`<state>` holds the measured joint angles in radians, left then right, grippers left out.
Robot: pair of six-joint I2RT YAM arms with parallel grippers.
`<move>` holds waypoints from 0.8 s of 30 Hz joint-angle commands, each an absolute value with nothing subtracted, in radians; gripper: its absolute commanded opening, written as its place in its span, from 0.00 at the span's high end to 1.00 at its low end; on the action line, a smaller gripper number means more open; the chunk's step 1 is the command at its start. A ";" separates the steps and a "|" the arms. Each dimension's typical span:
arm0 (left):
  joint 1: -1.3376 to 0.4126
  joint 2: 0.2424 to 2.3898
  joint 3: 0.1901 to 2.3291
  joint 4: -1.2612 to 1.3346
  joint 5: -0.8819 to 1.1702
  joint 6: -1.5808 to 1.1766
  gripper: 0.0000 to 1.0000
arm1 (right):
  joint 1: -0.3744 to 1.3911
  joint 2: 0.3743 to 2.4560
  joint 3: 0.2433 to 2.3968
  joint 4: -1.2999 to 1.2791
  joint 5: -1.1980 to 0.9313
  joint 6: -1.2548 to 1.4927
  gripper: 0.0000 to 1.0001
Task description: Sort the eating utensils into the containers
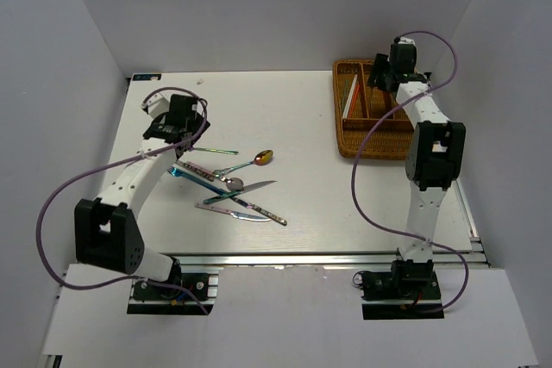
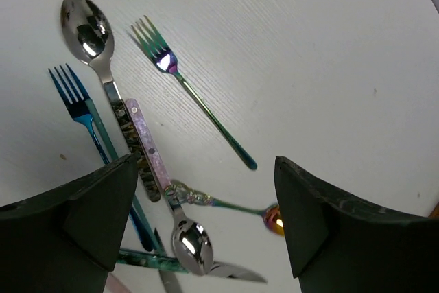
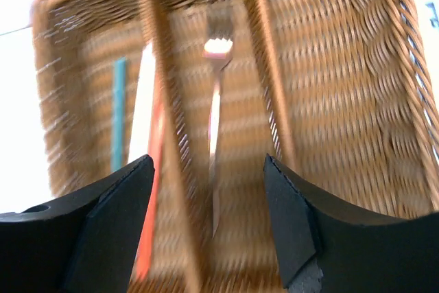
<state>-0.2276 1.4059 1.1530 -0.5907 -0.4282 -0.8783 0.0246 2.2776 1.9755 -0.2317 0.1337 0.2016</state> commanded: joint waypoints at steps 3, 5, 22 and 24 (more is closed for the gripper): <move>-0.268 1.518 1.213 -0.613 -0.649 -1.210 0.11 | 0.150 1.926 1.777 -0.244 0.177 0.258 0.29; -0.296 1.624 1.296 -0.708 -0.723 -1.311 0.11 | 0.201 1.859 1.699 -0.253 0.166 0.281 0.29; -0.299 2.025 1.471 -0.793 -0.730 -1.502 0.28 | 0.428 1.462 1.226 -0.216 0.098 0.313 0.29; -0.293 2.051 1.486 -0.798 -0.730 -1.505 0.33 | 0.437 1.436 1.195 -0.204 0.083 0.311 0.29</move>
